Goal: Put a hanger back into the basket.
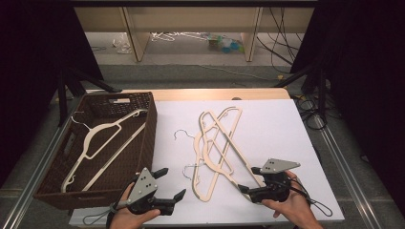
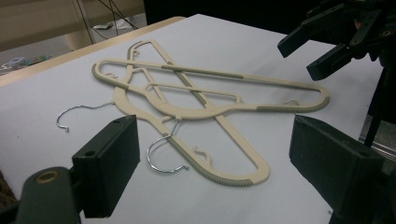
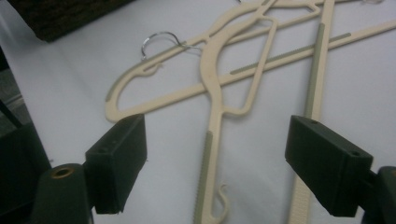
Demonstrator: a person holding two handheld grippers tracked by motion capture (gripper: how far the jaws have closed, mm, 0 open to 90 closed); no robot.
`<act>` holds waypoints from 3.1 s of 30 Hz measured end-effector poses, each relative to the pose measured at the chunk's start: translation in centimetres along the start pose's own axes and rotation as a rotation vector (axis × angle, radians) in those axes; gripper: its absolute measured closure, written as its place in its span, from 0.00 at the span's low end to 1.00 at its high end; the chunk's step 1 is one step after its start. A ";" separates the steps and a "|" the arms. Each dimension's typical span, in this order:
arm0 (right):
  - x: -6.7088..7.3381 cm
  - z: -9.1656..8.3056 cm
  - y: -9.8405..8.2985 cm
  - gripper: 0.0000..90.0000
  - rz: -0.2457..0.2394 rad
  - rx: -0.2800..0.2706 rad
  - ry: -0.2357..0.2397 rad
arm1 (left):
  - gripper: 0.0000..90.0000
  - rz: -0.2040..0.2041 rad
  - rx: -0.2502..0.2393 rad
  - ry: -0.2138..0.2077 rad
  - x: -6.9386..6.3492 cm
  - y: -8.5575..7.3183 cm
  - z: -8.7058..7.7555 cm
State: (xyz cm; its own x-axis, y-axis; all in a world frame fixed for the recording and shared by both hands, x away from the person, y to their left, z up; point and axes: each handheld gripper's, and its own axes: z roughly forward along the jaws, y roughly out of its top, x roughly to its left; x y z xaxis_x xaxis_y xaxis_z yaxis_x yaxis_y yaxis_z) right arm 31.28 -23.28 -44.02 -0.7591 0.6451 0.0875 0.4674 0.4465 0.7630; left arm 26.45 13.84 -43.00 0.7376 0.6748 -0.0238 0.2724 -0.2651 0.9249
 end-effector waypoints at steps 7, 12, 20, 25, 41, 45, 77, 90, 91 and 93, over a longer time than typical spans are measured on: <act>-0.7 2.2 0.0 0.40 -0.007 0.106 -0.025 | 0.18 0.005 0.010 -0.015 0.0 -0.3 0.3; -0.3 3.2 0.1 0.45 -0.041 0.172 0.007 | 0.18 0.007 0.015 -0.017 0.0 -0.3 0.4; 0.3 5.2 0.5 0.54 -0.043 0.261 0.006 | 0.18 0.003 0.024 -0.029 0.0 -0.5 0.6; 0.4 5.9 0.9 0.61 -0.042 0.303 0.010 | 0.18 0.003 0.030 -0.025 0.0 -0.5 0.6; 0.7 6.8 1.9 0.77 -0.043 0.383 -0.071 | 0.19 0.003 0.039 -0.032 0.0 -0.7 0.8; 0.9 6.9 2.0 0.81 -0.041 0.397 -0.081 | 0.19 0.017 0.045 -0.033 0.0 -0.7 0.8; 0.0 6.5 2.6 0.88 -0.097 0.465 0.026 | 0.20 0.067 0.075 -0.037 0.3 -0.3 2.7; 0.7 2.4 3.5 0.88 -0.189 0.510 0.113 | 0.29 0.239 0.233 0.008 1.6 -0.3 7.6; 0.7 2.2 3.5 0.88 -0.192 0.509 0.121 | 0.30 0.265 0.251 0.012 1.8 -0.3 7.8; 0.7 1.6 3.7 0.88 -0.203 0.509 0.131 | 0.31 0.280 0.265 -0.006 1.9 -0.4 8.6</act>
State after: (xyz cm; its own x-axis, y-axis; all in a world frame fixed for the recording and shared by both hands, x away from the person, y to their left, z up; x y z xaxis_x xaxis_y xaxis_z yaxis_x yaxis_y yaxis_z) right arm 33.18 -20.21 -42.15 -0.8912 0.4474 0.0744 0.4412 0.8174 0.3704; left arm 33.07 9.33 -46.69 0.8098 0.5467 0.2129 0.2092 -0.6081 0.7658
